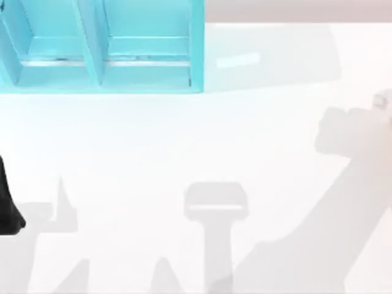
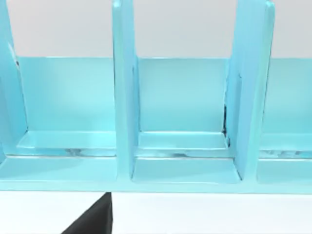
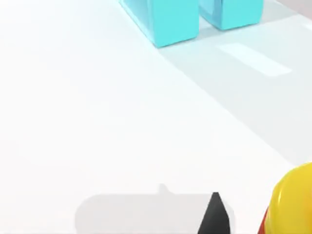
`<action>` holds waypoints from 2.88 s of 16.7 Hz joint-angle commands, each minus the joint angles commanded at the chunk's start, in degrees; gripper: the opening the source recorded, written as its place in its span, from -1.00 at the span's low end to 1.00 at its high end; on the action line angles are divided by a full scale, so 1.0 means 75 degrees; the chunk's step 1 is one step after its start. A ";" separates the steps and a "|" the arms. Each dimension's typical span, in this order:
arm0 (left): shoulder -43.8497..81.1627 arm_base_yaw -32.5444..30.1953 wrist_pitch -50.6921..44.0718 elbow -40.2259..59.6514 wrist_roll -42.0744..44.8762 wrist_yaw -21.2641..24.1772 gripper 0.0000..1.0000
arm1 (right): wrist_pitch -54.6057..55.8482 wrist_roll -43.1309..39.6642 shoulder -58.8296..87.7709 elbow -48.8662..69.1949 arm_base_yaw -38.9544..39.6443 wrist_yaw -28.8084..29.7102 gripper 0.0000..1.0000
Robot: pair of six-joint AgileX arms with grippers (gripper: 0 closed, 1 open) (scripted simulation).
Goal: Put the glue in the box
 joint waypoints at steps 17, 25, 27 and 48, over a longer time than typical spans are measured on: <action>0.0000 0.0000 0.0000 0.0000 0.0000 0.0000 1.00 | -0.2125 -0.4724 -0.2221 -0.3861 -0.4914 0.0703 -1.00; 0.0000 0.0000 0.0000 0.0000 0.0000 0.0000 1.00 | -0.1093 -0.3690 -0.2232 -0.4366 -0.4534 0.0562 -1.00; 0.0000 0.0000 0.0000 0.0000 0.0000 0.0000 1.00 | -0.0308 -0.3096 -0.2310 -0.4631 -0.4384 0.0443 -1.00; 0.0000 0.0000 0.0000 0.0000 0.0000 0.0000 1.00 | 0.2271 -0.1210 -0.2703 -0.5435 -0.3632 0.0165 0.36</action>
